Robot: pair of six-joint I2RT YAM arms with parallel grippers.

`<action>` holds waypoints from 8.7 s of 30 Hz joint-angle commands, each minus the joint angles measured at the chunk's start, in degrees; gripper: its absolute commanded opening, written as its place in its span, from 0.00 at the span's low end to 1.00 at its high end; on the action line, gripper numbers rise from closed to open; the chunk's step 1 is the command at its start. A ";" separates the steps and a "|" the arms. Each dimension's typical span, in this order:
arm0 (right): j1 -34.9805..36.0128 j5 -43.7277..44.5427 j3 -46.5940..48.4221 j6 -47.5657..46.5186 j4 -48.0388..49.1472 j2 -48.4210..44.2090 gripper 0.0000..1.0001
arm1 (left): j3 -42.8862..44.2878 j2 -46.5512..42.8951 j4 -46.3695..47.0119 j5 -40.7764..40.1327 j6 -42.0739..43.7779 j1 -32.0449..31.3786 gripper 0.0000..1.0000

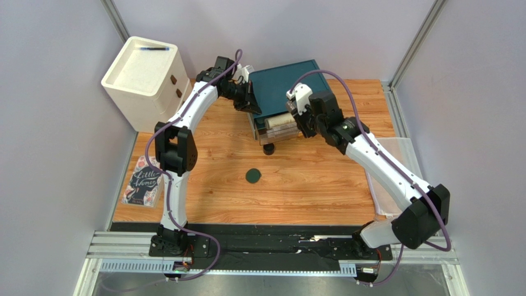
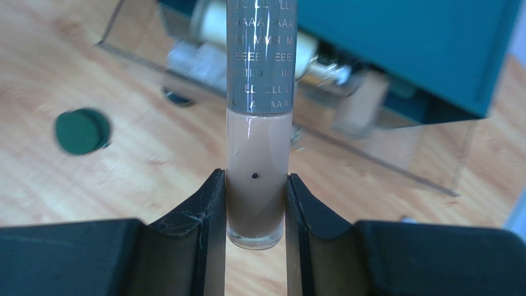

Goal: Organize the makeup

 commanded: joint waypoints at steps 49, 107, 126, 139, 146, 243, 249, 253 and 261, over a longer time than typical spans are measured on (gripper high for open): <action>-5.42 8.71 12.10 -2.47 8.00 11.45 0.63 | -0.07 3.98 -9.53 -4.52 2.70 0.31 0.08; -5.77 -0.60 6.48 27.00 12.75 21.03 0.00 | 1.25 2.84 -10.15 -4.78 2.08 0.31 0.08; -16.22 -16.59 -15.15 59.87 25.41 13.28 0.95 | -1.03 2.14 -8.48 -3.90 1.99 0.31 0.08; -18.86 -19.50 -15.85 80.17 37.71 23.39 0.84 | -0.94 1.96 -8.83 -3.81 2.08 0.31 0.08; -19.92 -19.93 -15.86 83.17 41.41 25.41 0.82 | -1.03 2.04 -9.01 -3.99 2.35 0.40 0.08; 8.11 -2.17 -12.77 30.88 6.94 6.77 0.77 | -3.57 0.20 -7.78 -3.72 1.38 2.60 0.08; 11.63 -0.60 -13.66 26.32 13.45 11.52 0.81 | -5.86 -0.77 -6.99 -3.73 1.47 2.60 0.09; 11.81 0.19 -11.20 25.34 14.33 16.27 0.82 | -6.31 -0.68 -6.81 -3.72 1.47 2.60 0.09; 11.90 1.94 -5.22 26.83 14.86 24.71 0.81 | -7.45 -0.85 -6.19 -3.55 1.38 2.60 0.09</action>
